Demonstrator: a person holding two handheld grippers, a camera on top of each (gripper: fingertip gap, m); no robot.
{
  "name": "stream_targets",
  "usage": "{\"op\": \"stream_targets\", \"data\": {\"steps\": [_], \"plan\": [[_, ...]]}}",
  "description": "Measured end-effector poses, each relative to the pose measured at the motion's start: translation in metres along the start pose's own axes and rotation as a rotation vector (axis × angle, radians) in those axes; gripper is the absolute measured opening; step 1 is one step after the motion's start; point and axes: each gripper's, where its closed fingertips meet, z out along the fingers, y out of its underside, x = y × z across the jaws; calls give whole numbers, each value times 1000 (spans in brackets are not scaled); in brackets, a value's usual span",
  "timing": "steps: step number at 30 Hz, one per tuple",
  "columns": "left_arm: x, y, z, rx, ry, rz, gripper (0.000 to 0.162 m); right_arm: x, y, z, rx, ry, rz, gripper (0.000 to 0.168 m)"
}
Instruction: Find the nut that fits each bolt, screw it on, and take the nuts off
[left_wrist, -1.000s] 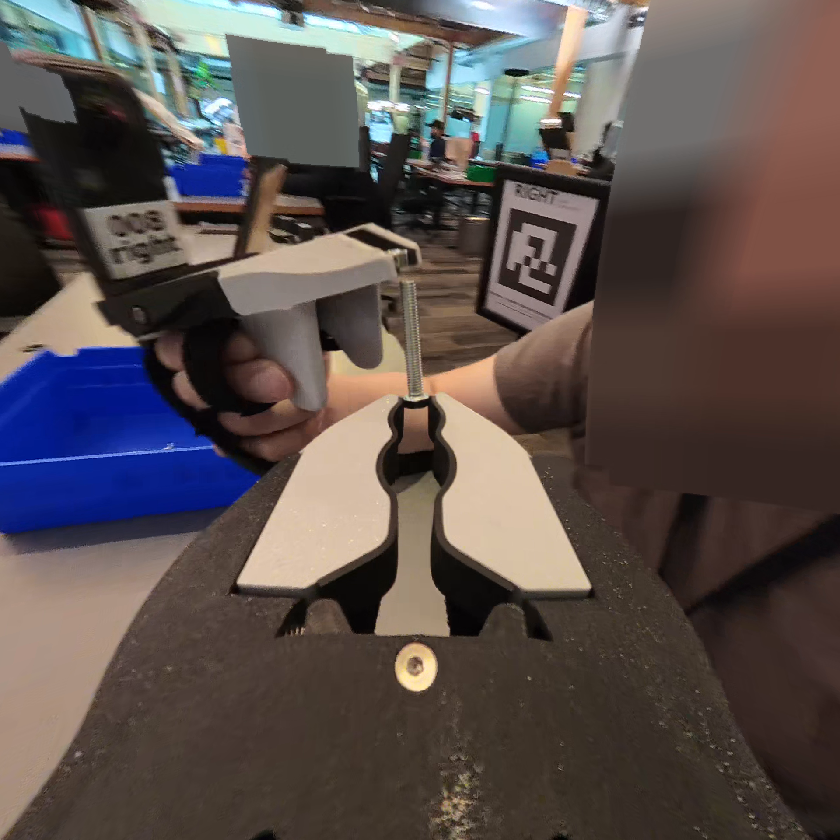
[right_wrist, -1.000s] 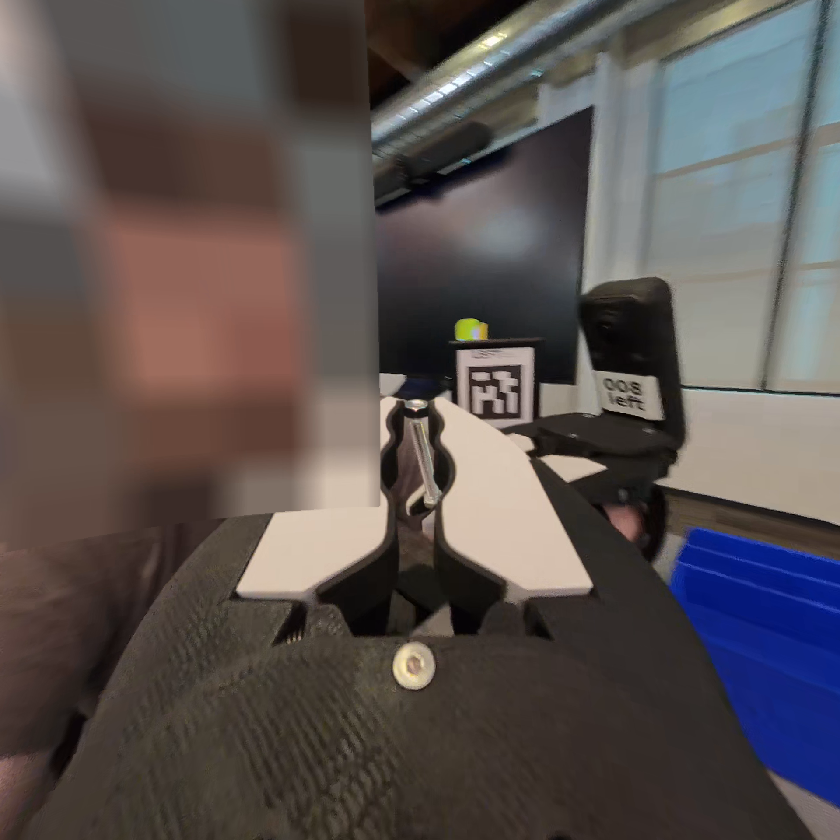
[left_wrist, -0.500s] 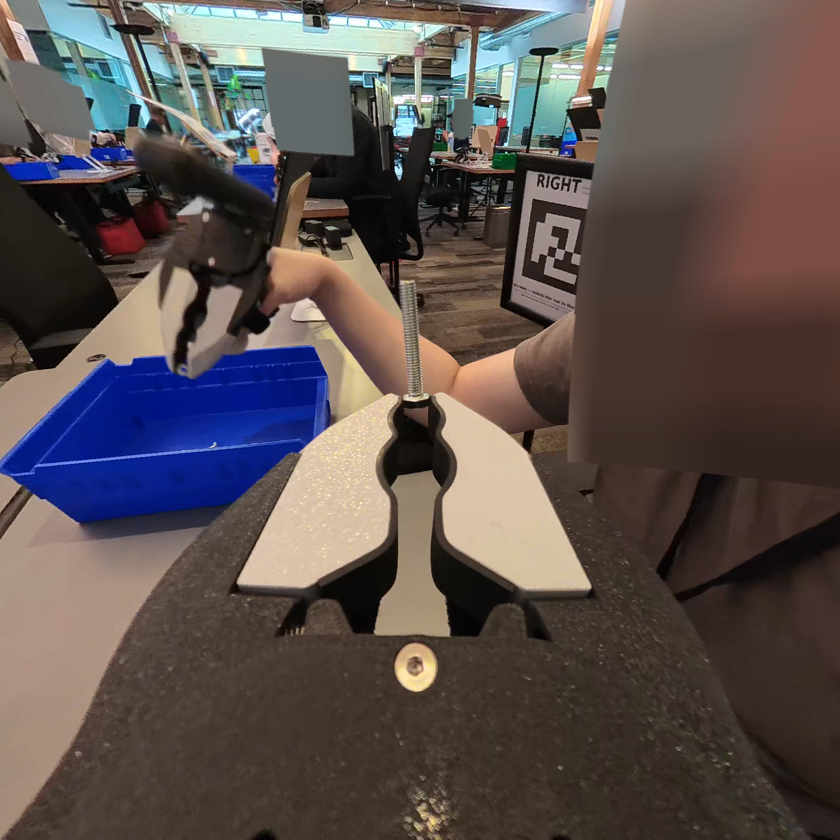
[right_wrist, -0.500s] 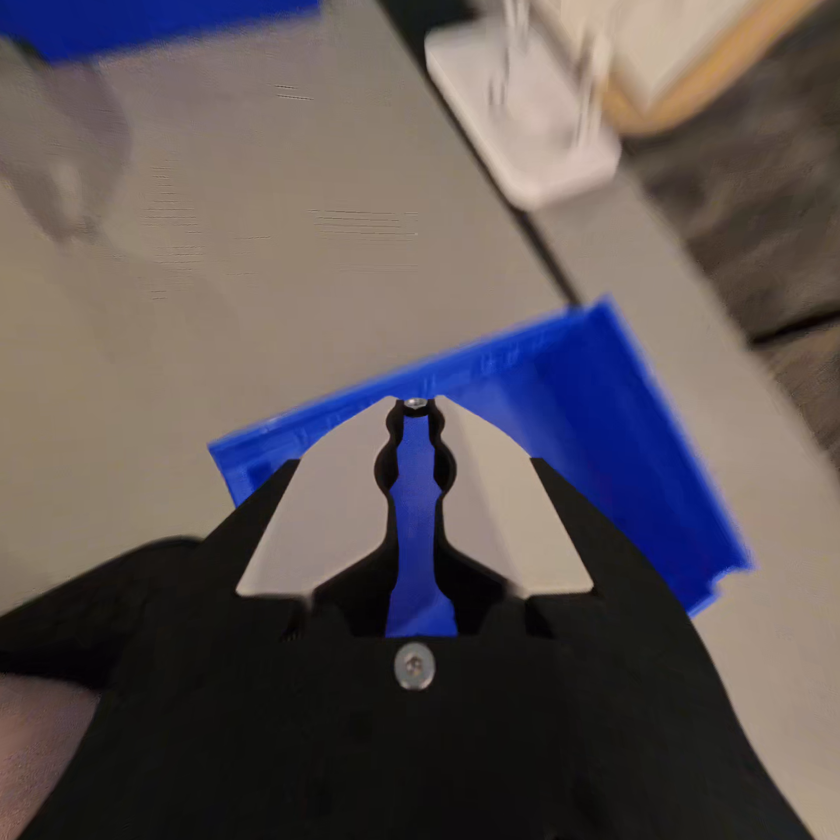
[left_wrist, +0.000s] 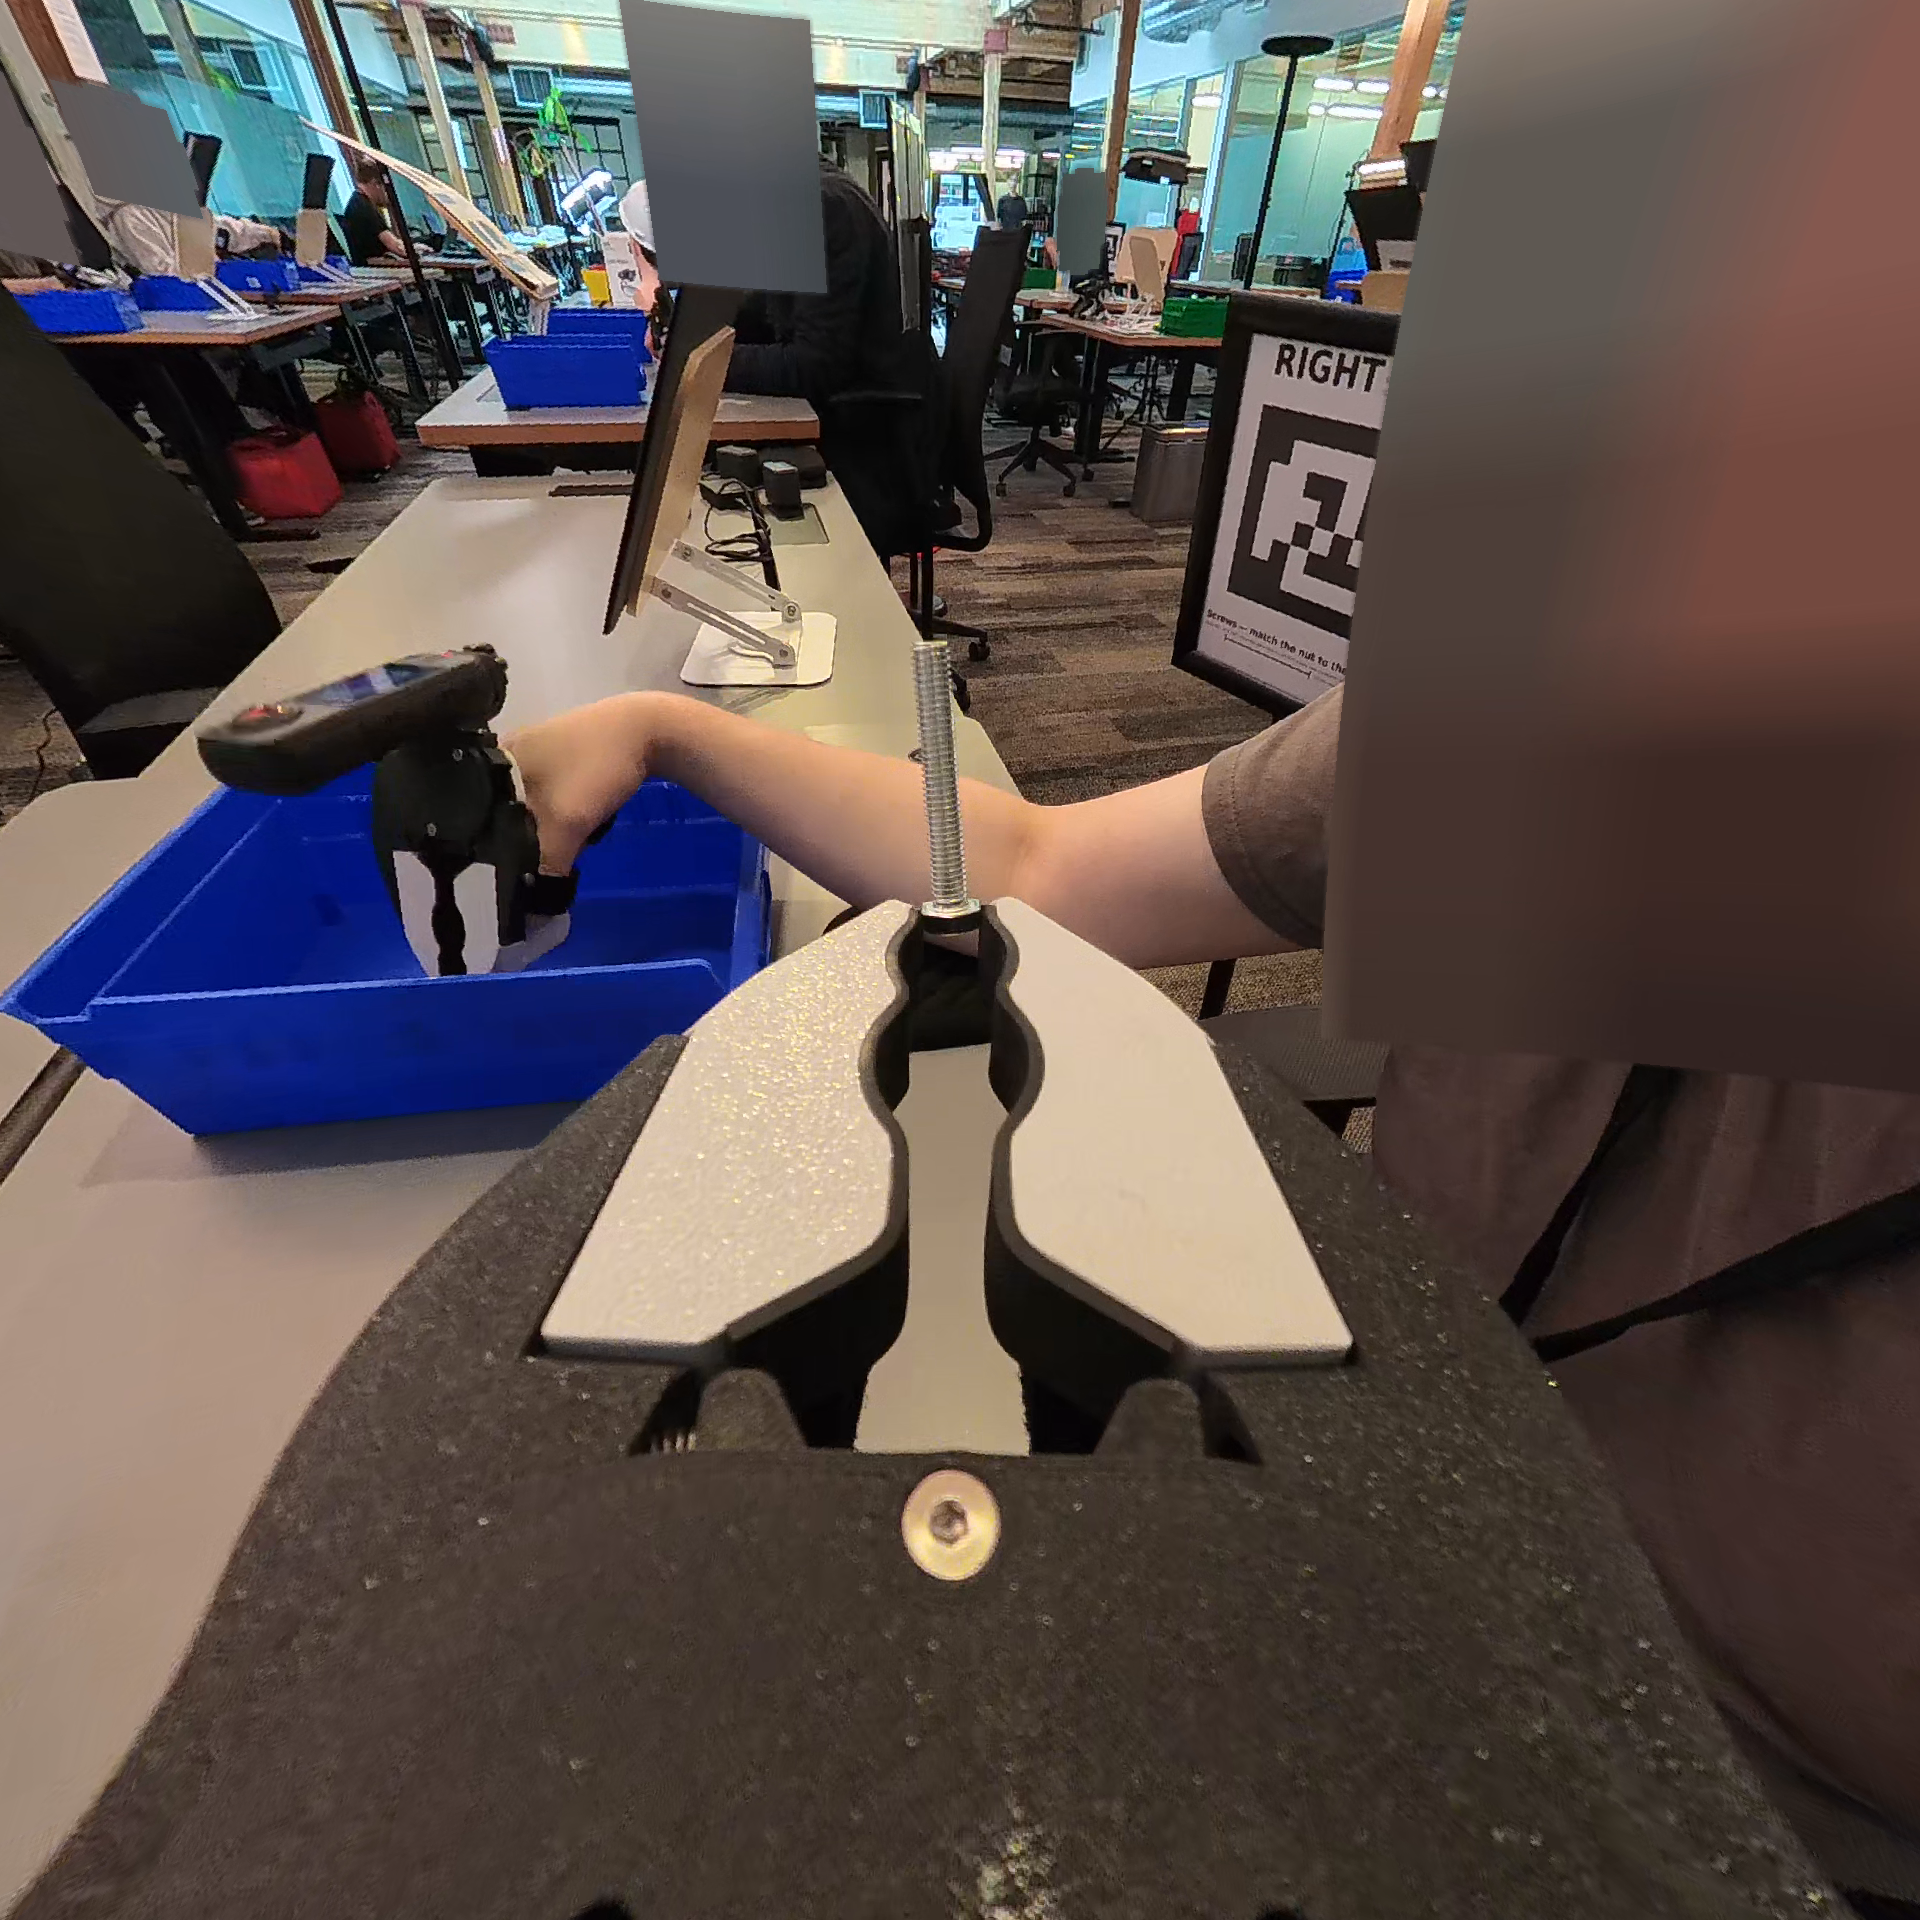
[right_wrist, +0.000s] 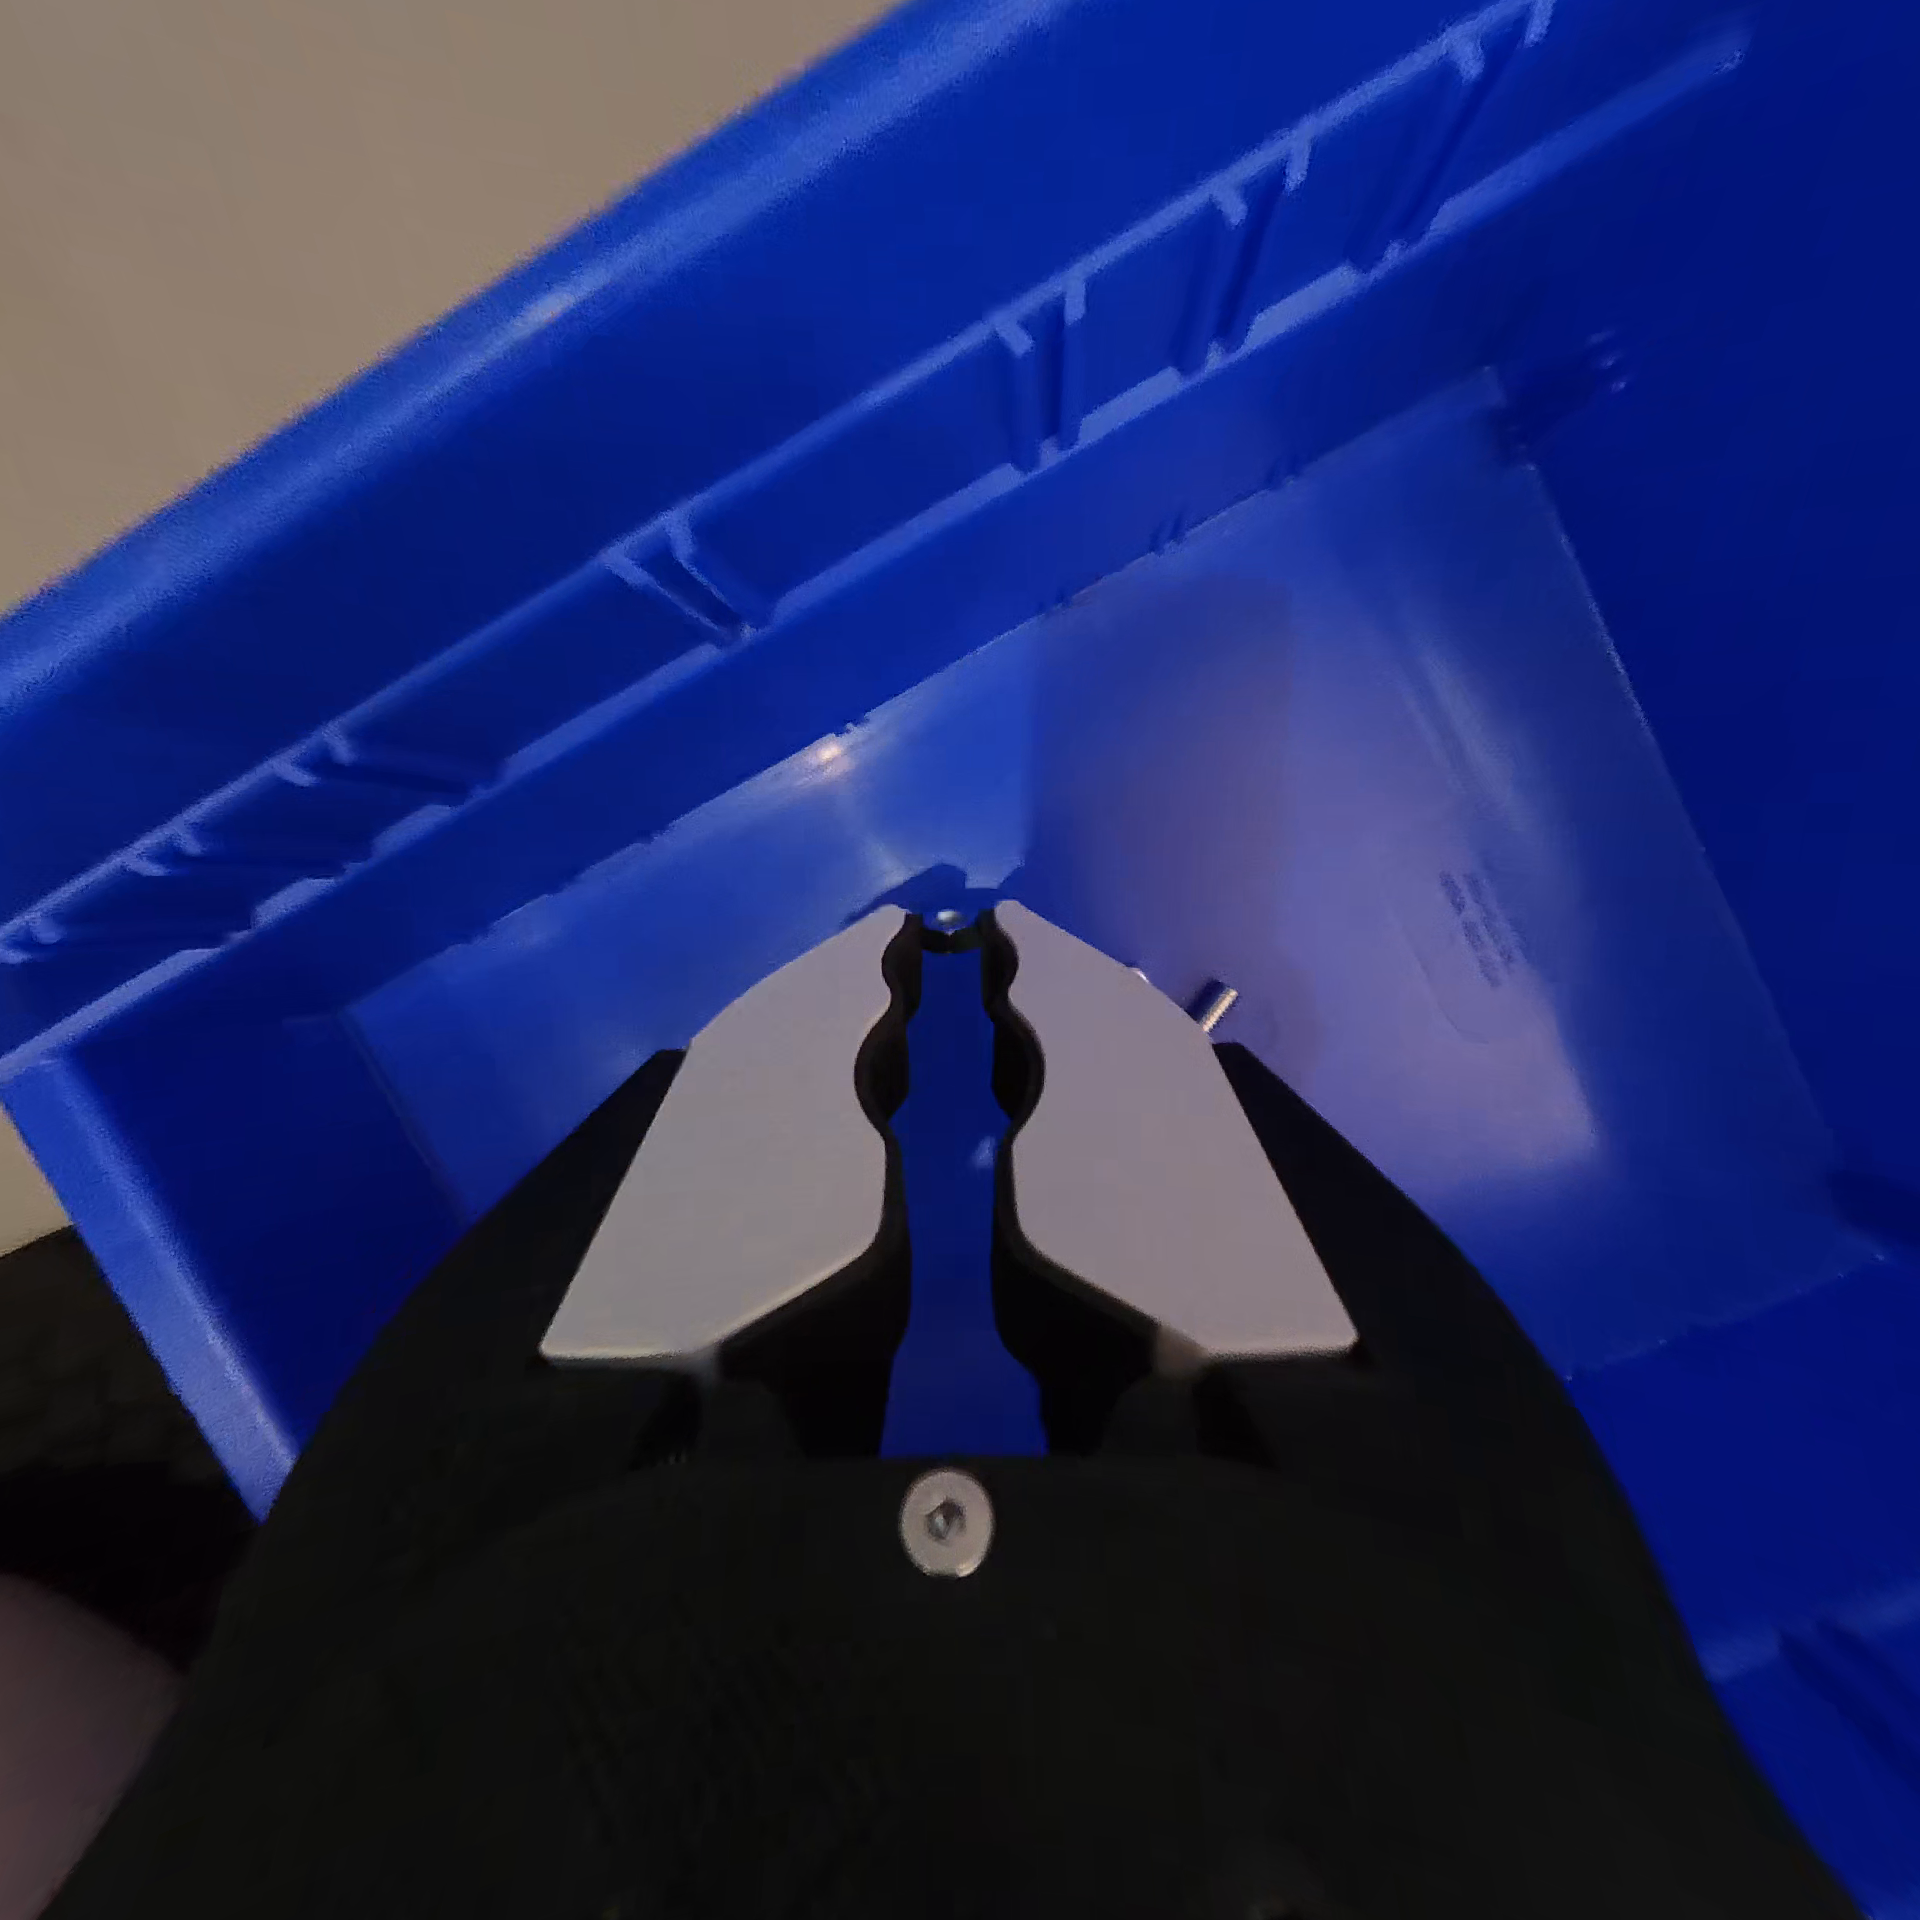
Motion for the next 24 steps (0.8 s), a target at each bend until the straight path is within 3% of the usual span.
{"op": "stream_targets", "data": {"steps": [5, 8, 13, 16, 18, 20, 24], "plan": [[2, -1, -1, -4, 1, 4, 10, -1, 8, 1, -55, 5, 4, 26], [0, -2, -2, 1, -9, -2, 10, 5, -3, -21, 17, 80, -8, 26], [-17, 1, -5, -13, -110, 2, 10, -9, -57, -106, 308, 288, -110, 24], [-33, 4, -6, -9, -203, -6, 9, -50, -111, -160, 587, 326, -204, 24], [-42, 4, -8, 9, -249, -15, 10, -102, -151, -189, 814, 203, -277, 23], [-49, 4, -10, 26, -280, -23, 9, -162, -182, -209, 1010, -29, -340, 23], [-54, 3, -12, 46, -305, -35, 10, -240, -215, -206, 1108, -376, -371, 23]]}}
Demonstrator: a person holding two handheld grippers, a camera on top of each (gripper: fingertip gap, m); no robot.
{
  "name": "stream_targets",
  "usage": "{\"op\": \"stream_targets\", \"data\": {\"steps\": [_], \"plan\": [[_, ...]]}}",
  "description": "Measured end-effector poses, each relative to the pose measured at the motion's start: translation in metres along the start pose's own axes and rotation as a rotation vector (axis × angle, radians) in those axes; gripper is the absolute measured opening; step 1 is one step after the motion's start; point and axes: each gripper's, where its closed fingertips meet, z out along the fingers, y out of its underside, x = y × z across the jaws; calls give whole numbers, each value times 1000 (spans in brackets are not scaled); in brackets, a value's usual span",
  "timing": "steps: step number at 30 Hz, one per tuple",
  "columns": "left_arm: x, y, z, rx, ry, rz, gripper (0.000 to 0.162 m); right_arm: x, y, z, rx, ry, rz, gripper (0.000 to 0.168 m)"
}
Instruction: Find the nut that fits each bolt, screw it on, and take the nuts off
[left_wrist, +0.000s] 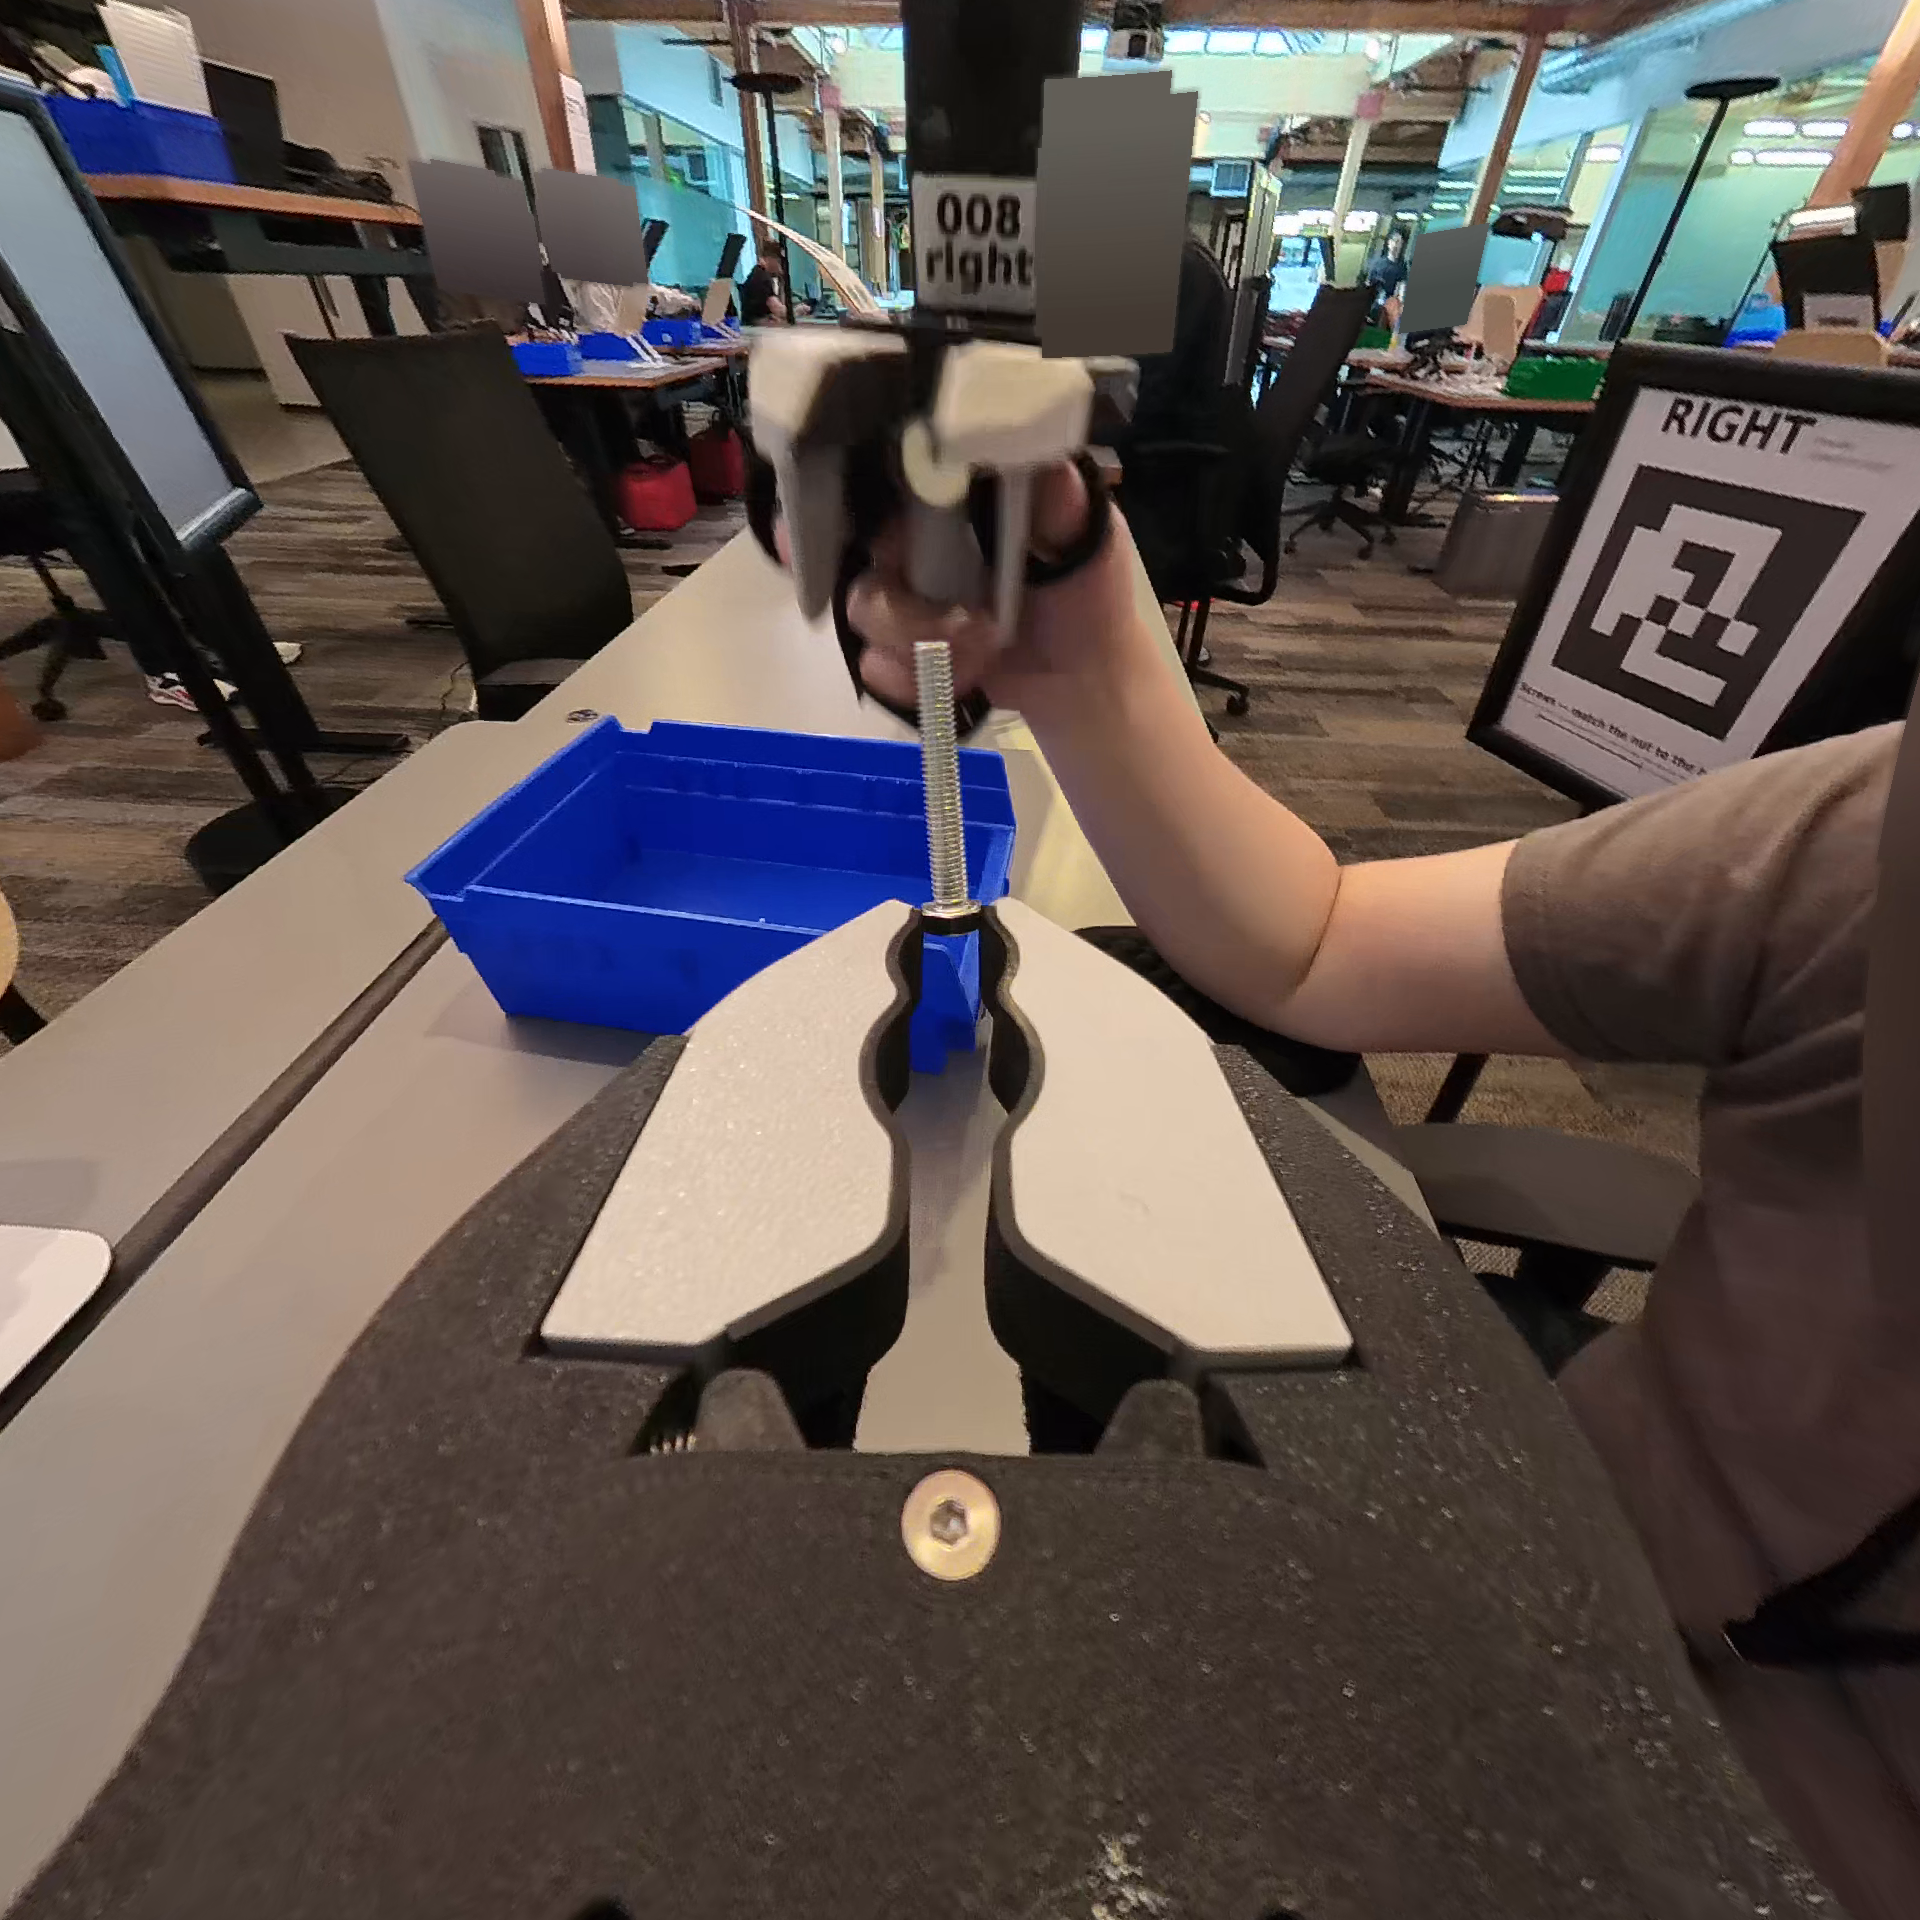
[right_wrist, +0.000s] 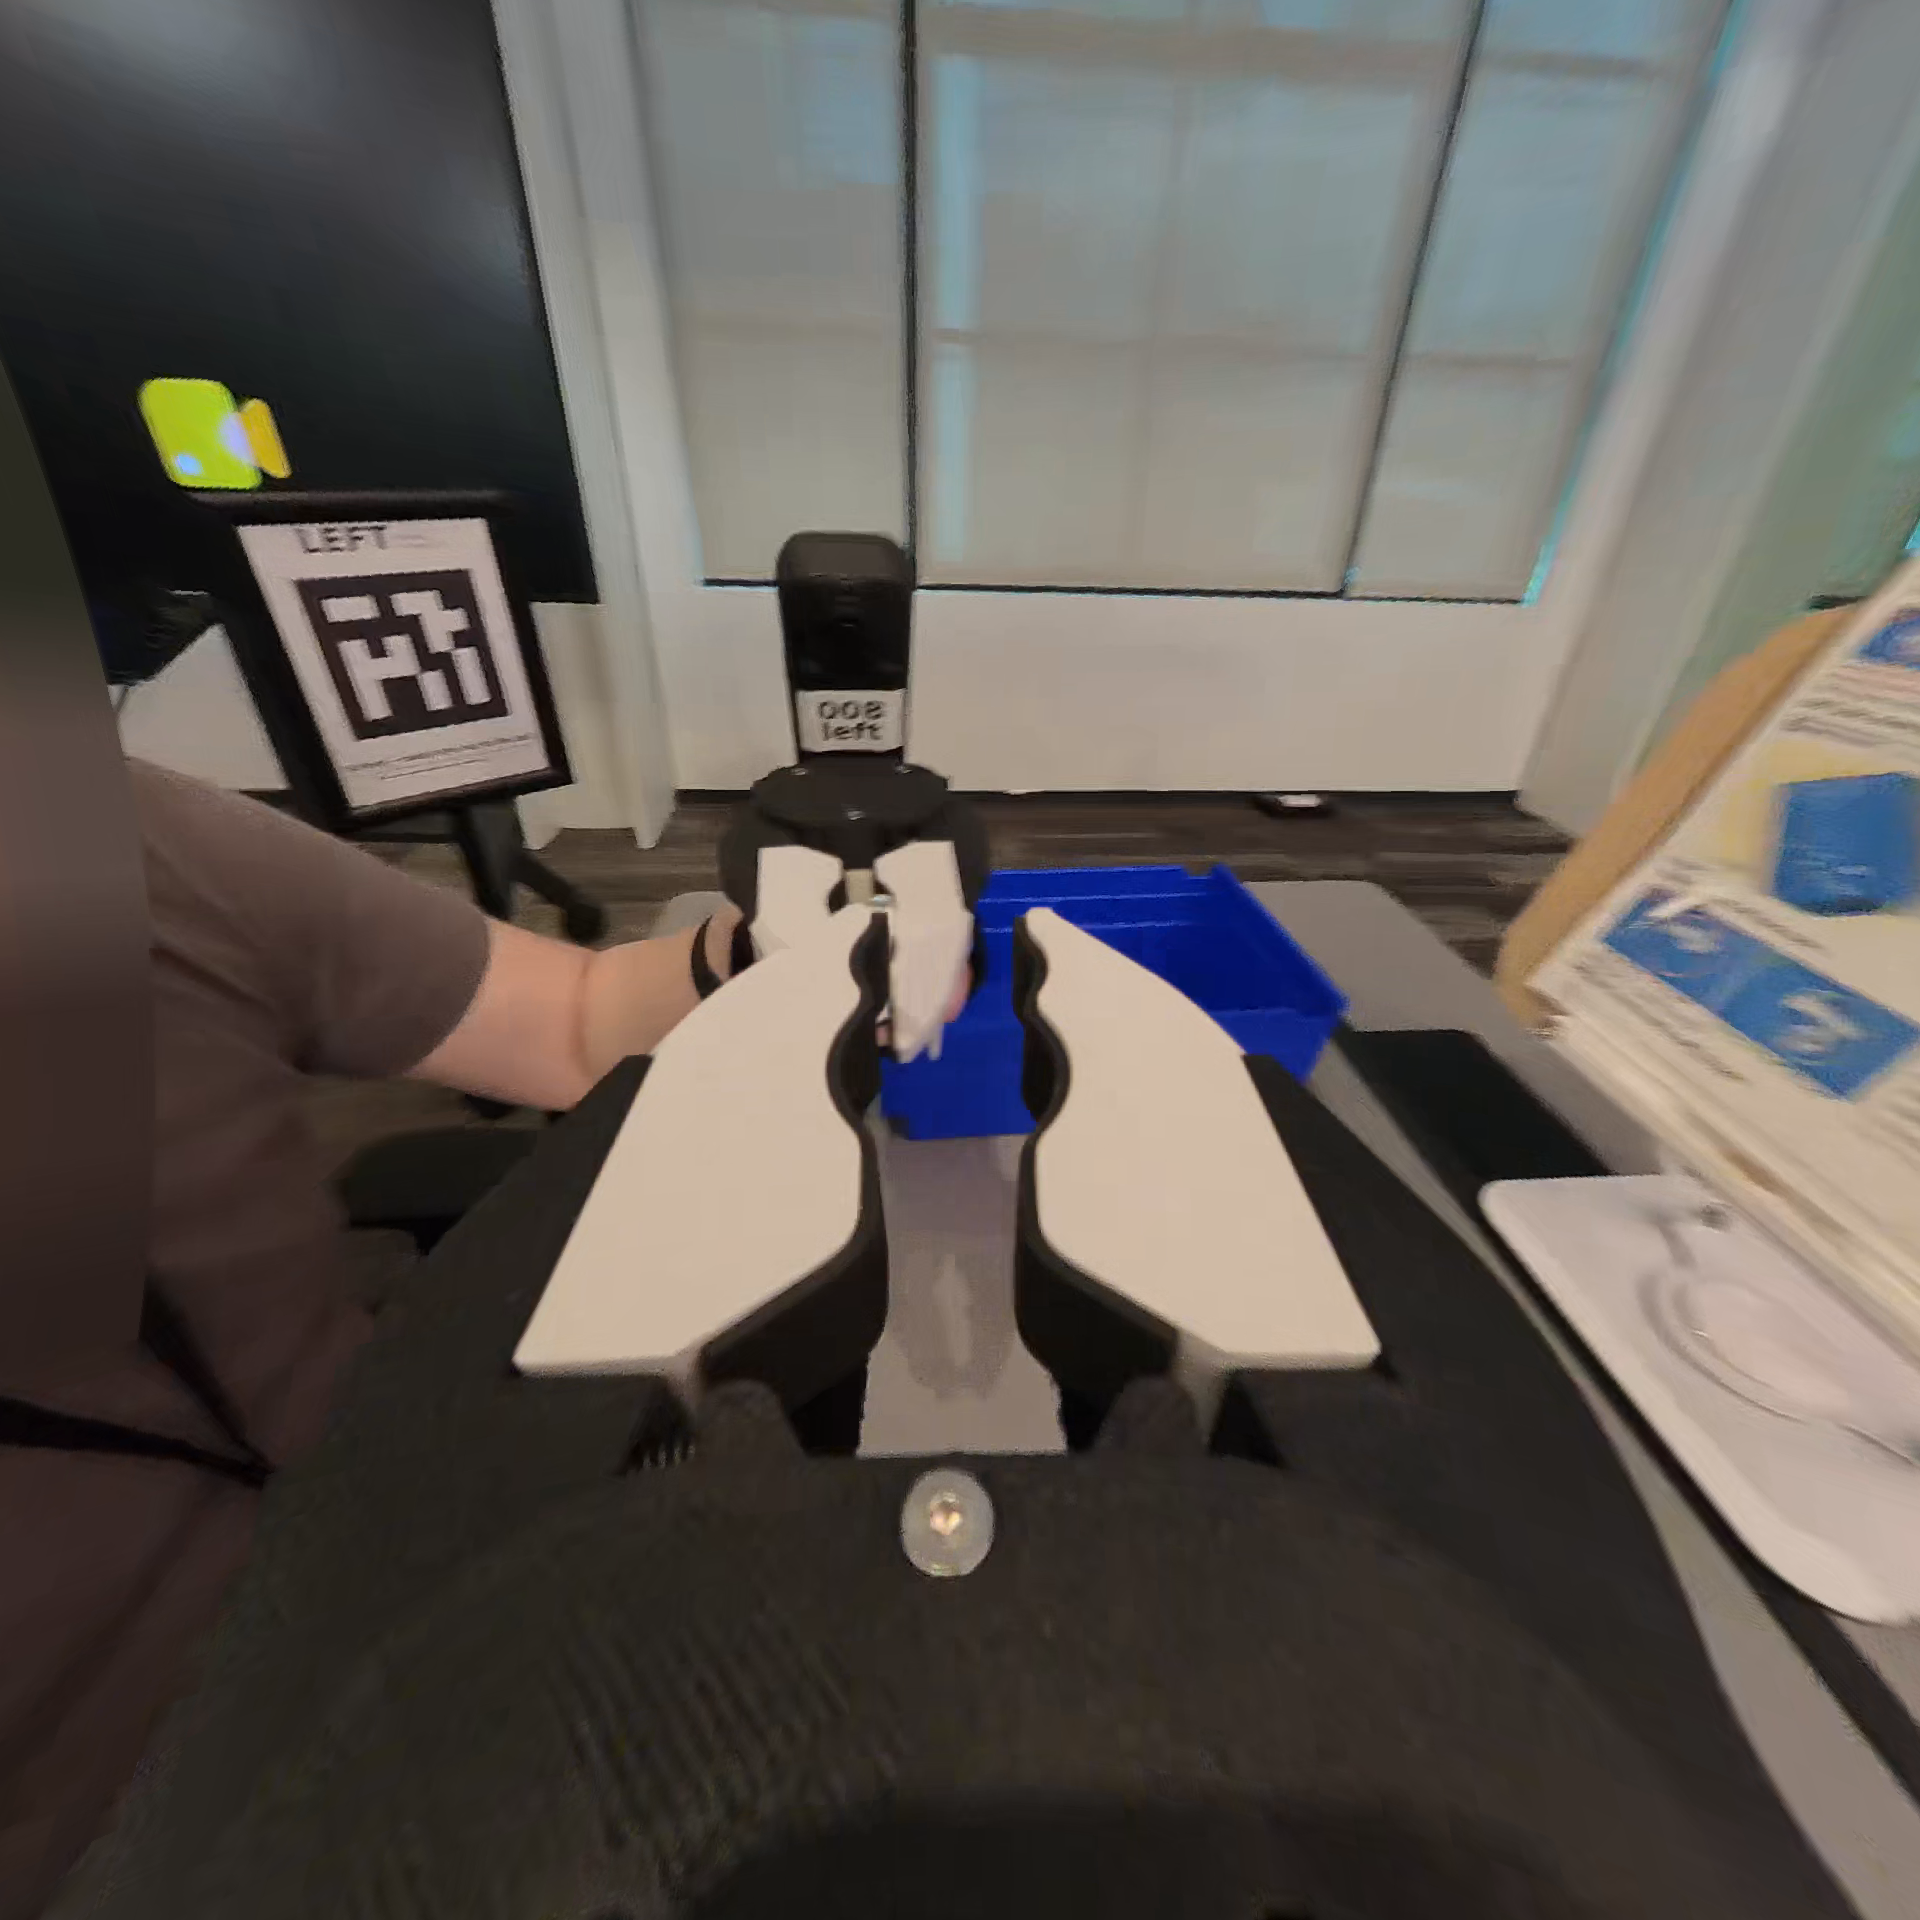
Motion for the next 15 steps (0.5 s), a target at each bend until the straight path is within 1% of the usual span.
{"op": "stream_targets", "data": {"steps": [4, 7, 9, 13, 15], "plan": [[-2, -2, -2, 15, -9, -9, 10, -18, 21, 39, -44, -91, 14, 23], [-3, -4, -3, 25, -9, -13, 10, -23, 38, 55, -102, -125, 24, 23], [-1, -3, -3, 17, 10, -17, 10, -25, 42, 60, -99, -151, 19, 7], [-2, -5, -3, 37, 17, -28, 11, -25, 42, 60, -69, -200, 92, 6], [-6, -7, -4, 50, -1, -48, 23, -20, 39, 52, -84, -197, 116, 6]]}}
